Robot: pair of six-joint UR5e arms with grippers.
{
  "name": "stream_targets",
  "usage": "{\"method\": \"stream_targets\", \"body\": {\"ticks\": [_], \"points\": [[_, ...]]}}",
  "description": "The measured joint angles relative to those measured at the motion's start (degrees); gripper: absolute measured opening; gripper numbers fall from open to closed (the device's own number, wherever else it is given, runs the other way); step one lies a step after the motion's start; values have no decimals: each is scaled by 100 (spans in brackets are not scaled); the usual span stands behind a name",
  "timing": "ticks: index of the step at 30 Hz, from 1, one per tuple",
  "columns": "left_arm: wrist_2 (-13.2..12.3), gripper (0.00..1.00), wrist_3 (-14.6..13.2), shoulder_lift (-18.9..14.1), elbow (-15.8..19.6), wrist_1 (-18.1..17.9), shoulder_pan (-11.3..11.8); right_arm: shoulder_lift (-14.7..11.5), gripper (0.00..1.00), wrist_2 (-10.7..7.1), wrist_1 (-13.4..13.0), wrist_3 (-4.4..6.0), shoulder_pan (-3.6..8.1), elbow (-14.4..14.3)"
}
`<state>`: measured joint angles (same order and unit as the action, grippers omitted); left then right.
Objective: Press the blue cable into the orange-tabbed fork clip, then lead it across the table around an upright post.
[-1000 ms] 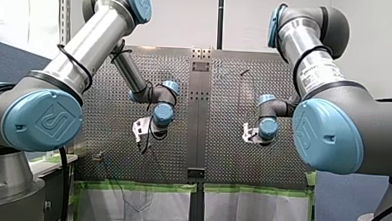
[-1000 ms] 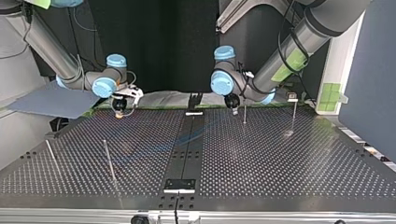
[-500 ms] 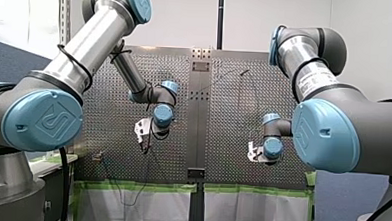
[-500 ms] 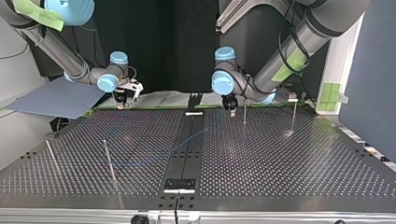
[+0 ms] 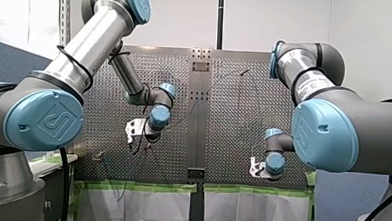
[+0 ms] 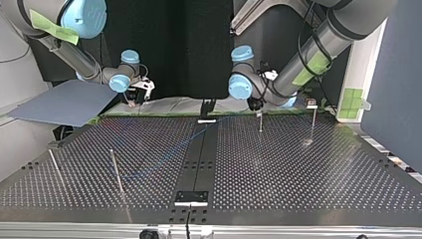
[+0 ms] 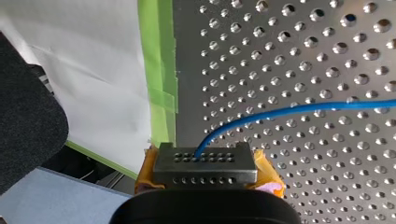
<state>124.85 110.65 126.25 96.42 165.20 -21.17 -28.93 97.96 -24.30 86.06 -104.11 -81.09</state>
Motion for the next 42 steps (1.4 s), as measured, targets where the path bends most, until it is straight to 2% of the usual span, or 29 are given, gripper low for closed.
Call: {"method": "stream_targets", "body": {"ticks": [5,12,20,24,30,37,42], "points": [[105,84,-73,-1,188,-52,50,12,0,-8,-12,0,7,-1],[374,84,-281,-1,392,-148,162,20,0,-13,-14,0,13,-1],[402,81,-354,2,710,-427,249,22,0,-14,-14,0,14,-2],[319,81,-352,4,808,-525,285,23,0,-19,-15,0,12,-3],[60,79,-294,12,941,-712,363,26,0,-22,-15,0,11,-2],[-298,79,-129,293,963,-887,465,28,0,-30,-15,0,15,-3],[-287,76,-62,494,964,-1095,574,29,0,-30,-15,0,17,-2]]}}
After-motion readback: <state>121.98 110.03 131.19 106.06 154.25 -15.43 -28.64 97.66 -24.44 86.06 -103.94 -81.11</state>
